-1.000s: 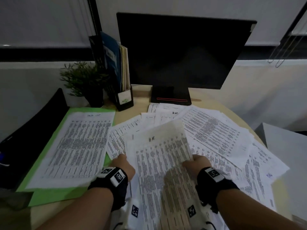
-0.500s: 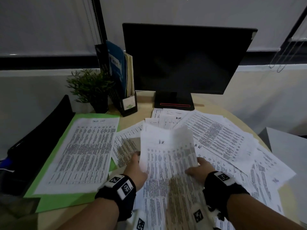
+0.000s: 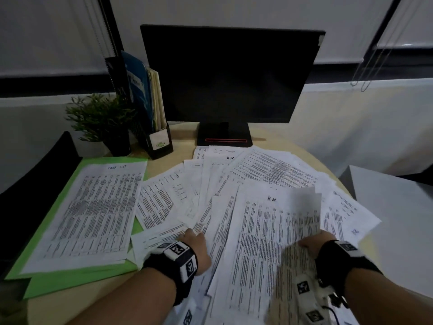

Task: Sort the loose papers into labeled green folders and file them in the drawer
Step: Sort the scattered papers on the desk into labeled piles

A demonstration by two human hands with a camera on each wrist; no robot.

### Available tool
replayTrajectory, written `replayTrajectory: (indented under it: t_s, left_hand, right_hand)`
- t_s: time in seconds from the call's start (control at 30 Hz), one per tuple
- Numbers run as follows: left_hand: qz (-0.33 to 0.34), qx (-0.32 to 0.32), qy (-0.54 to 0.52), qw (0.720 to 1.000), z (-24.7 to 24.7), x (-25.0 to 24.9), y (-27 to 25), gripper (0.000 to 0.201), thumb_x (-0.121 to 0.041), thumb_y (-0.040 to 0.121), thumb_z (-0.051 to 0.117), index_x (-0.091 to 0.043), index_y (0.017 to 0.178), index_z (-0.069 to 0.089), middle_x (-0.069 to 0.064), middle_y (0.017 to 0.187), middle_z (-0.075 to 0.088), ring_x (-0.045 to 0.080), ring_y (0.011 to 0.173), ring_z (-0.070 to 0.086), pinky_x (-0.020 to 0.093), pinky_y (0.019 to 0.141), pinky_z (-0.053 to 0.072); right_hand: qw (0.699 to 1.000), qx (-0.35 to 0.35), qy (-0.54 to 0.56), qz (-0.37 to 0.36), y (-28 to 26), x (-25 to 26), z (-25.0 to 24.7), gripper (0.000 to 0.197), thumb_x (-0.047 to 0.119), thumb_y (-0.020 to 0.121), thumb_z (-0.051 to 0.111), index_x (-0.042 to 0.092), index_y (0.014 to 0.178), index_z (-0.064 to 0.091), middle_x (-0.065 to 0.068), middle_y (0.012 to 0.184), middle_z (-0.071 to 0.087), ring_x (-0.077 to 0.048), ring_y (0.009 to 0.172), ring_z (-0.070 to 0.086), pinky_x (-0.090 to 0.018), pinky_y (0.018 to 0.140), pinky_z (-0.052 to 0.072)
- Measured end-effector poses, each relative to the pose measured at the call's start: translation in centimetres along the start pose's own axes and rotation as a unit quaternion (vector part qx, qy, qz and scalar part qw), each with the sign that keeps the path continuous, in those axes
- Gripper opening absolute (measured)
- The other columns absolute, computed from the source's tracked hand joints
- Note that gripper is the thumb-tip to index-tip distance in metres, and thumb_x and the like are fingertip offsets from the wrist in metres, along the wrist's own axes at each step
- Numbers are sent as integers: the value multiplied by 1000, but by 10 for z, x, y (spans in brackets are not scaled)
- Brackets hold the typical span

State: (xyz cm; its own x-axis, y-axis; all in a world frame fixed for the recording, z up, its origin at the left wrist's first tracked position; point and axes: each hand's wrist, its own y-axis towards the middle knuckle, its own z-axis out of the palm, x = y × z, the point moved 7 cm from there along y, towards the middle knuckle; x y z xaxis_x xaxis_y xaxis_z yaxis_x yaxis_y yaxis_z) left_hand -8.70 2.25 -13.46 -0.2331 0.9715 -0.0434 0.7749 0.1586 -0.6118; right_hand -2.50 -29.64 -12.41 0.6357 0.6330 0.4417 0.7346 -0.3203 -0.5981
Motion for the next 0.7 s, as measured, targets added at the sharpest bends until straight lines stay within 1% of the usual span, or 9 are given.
replayTrajectory:
  t_s: [0.07,0.17,0.23,0.3,0.4,0.43,0.5,0.6,0.7]
  left_hand:
    - [-9,-17,2,1000,2,-6,-3,63,-48,86,55,-17,137,37,9,141,31,29,130,35,45,106,35]
    - [-14,-48,-55,997,3,-10,-6,58,-46,89,52,-14,136,38,10,139,36,28,124,43,39,101,42]
    - [-10,-59,-128,990,3,-13,-9,50,-36,92,51,-15,135,38,8,136,44,23,117,50,32,95,45]
    - [-3,-57,-200,978,4,-16,-12,39,-28,92,54,-18,128,44,2,126,54,18,101,55,26,86,47]
    - [-7,-60,-255,965,7,-15,-15,17,-19,91,56,-20,108,53,0,112,60,17,95,58,28,86,50]
    - [-10,-60,-274,960,7,-13,-17,14,-17,91,55,-20,104,54,0,110,60,18,96,59,28,86,51]
    - [-16,-60,-308,950,5,-10,-19,19,-15,92,53,-17,110,57,2,113,60,19,99,58,24,84,49]
    - [-17,-22,-379,925,7,-6,-22,32,-6,90,48,-13,121,54,1,120,56,21,104,54,23,80,41]
    - [-10,-9,-430,903,8,-6,-26,45,-8,76,55,-13,121,53,6,110,64,23,96,60,30,87,48]
  right_hand:
    - [1000,5,15,13,3,-10,7,45,13,84,68,-7,123,55,-24,121,58,-36,112,56,-37,87,45]
    - [998,18,56,21,7,-13,18,43,12,85,67,-6,122,54,-21,101,59,-33,87,59,-35,76,49]
    - [999,10,37,7,7,-11,21,43,14,85,67,-4,121,53,-21,106,59,-34,94,59,-34,77,48]
    - [1000,5,9,-16,9,-11,21,44,18,84,68,-2,122,54,-17,114,60,-32,102,60,-30,79,47]
    - [999,32,-23,-28,7,-14,21,23,20,89,62,4,105,55,-6,88,57,-19,75,58,-25,62,47]
    - [999,38,-8,-23,6,-16,21,17,17,89,61,4,98,54,-8,85,58,-21,74,60,-28,63,51]
    - [999,29,11,-27,1,-15,19,11,14,89,60,5,91,54,-11,84,63,-26,76,63,-35,73,56]
    - [999,7,-11,-47,-11,-3,26,19,15,89,57,3,104,56,-15,102,63,-30,91,63,-37,84,53]
    - [997,-17,-37,-61,-21,13,43,25,23,85,54,10,105,45,-14,113,54,-32,98,58,-44,88,51]
